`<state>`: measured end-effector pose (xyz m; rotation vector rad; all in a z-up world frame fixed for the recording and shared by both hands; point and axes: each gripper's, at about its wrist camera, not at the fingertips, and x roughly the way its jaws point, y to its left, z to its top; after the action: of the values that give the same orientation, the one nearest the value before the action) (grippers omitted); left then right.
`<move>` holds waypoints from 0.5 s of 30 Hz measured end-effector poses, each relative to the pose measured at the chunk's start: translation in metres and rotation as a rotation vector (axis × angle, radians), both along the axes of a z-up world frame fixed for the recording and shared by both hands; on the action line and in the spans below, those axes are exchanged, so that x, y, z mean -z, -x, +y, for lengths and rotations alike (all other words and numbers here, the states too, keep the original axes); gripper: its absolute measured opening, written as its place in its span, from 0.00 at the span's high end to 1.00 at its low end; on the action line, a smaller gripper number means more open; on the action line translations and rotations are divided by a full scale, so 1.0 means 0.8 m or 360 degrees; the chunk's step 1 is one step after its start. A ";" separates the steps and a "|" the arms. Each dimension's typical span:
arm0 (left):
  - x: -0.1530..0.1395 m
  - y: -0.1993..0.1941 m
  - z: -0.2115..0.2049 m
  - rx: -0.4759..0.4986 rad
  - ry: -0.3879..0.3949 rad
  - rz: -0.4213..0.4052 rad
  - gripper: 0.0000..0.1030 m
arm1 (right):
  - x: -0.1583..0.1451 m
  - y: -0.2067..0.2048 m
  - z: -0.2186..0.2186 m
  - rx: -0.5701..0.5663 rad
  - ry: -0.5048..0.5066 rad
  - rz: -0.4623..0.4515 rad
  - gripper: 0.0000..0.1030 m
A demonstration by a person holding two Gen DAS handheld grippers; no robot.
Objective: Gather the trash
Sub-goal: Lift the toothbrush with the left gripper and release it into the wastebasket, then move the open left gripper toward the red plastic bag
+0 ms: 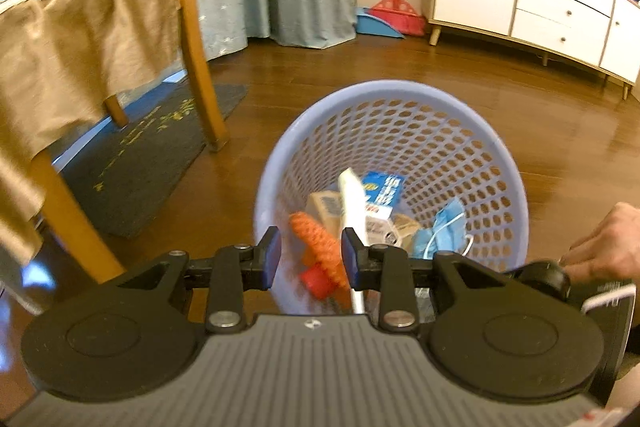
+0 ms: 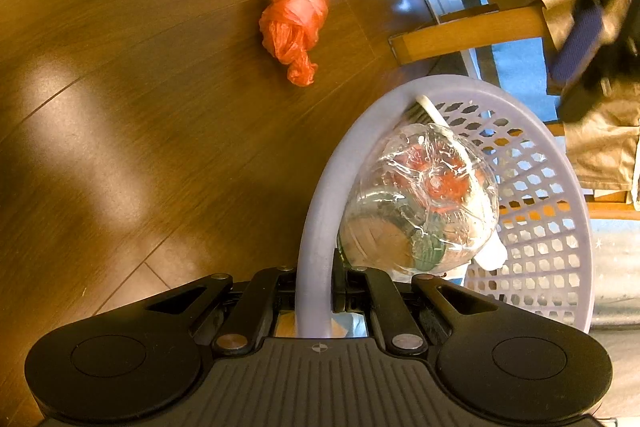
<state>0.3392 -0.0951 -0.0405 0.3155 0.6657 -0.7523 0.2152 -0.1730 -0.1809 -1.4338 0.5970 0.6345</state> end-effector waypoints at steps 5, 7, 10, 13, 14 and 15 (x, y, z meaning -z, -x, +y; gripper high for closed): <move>0.002 0.008 0.041 -0.0096 -0.0024 0.0018 0.73 | 0.000 0.000 -0.001 0.0001 -0.0001 0.0000 0.98; 0.004 0.010 0.058 -0.0138 -0.0048 0.0024 0.73 | 0.000 -0.001 -0.001 0.0004 -0.0006 0.0001 0.98; 0.009 0.016 0.081 -0.0197 -0.0080 0.0044 0.73 | 0.000 -0.001 0.000 0.0003 -0.0004 0.0000 0.98; 0.021 0.024 0.102 -0.0251 -0.0106 0.0075 0.73 | 0.000 0.000 0.000 0.0002 -0.0003 0.0000 0.98; 0.026 0.027 0.108 -0.0271 -0.0116 0.0086 0.73 | 0.000 0.000 0.000 0.0004 -0.0004 0.0001 0.98; 0.031 0.029 0.114 -0.0286 -0.0126 0.0100 0.73 | 0.000 0.000 0.000 0.0005 -0.0004 0.0001 0.98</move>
<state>0.3160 -0.0040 -0.0650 0.3009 0.7737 -0.5671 0.2156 -0.1733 -0.1811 -1.4299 0.5984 0.6332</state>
